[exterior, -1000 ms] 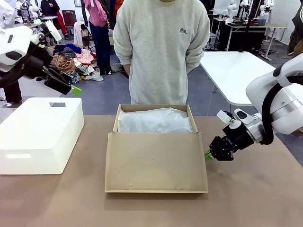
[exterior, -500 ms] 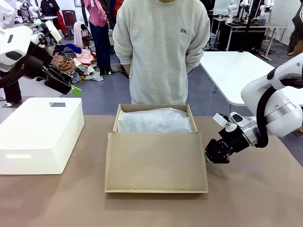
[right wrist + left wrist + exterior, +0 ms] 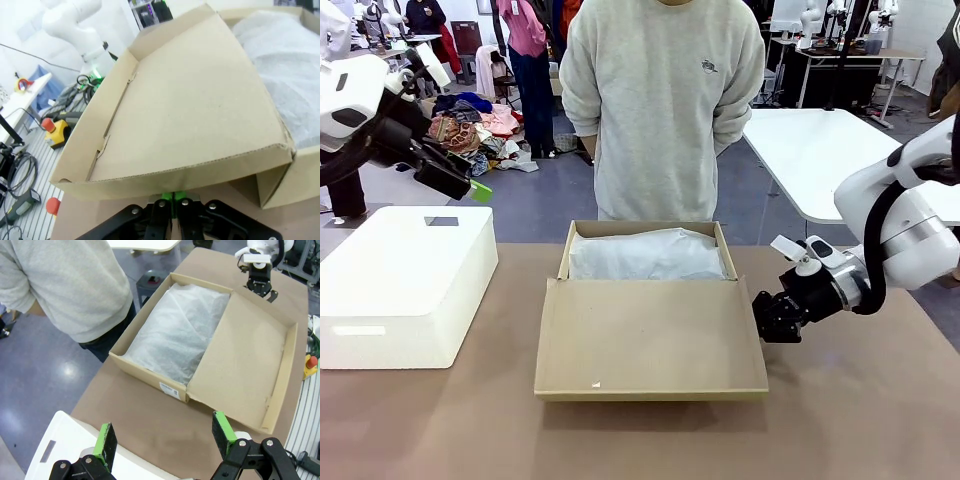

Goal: Pack the shoes into the box.
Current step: Close the Shoes Box.

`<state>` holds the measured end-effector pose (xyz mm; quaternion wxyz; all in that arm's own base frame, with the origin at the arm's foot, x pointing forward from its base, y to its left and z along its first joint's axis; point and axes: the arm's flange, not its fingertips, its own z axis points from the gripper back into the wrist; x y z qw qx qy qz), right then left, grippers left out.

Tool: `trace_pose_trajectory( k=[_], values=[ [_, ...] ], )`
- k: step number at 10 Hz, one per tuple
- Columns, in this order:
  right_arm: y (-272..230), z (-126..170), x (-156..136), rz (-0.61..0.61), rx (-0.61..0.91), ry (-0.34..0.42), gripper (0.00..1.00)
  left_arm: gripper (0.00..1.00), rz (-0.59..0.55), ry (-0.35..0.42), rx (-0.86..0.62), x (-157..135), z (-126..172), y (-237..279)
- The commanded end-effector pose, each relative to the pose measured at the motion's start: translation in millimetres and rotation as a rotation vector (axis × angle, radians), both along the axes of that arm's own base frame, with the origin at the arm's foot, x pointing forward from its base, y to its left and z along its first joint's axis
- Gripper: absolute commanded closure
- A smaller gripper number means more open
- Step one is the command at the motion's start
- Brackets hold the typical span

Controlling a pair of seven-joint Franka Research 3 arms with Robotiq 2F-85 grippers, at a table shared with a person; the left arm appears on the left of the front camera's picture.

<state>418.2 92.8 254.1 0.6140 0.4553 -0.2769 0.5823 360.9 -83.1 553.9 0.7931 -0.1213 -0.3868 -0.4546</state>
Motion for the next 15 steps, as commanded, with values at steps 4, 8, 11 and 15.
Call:
trace_pose_trajectory(
  k=[4, 8, 11, 15],
  values=[
    [-9, 18, 6, -0.074, 0.198, -0.04, 1.0, 0.0, -0.016, -0.004, -0.012, 0, -2, 1],
    [-14, 29, 14, -0.221, 0.278, -0.065, 1.0, 0.0, -0.016, -0.004, -0.012, 0, -2, 1],
    [-15, 41, 21, -0.288, 0.298, -0.089, 1.0, 0.0, -0.016, -0.004, -0.012, 0, -2, 1],
    [-15, 46, 31, -0.384, 0.3, -0.116, 1.0, 0.0, -0.016, -0.004, -0.012, 0, -2, 1]
  ],
)
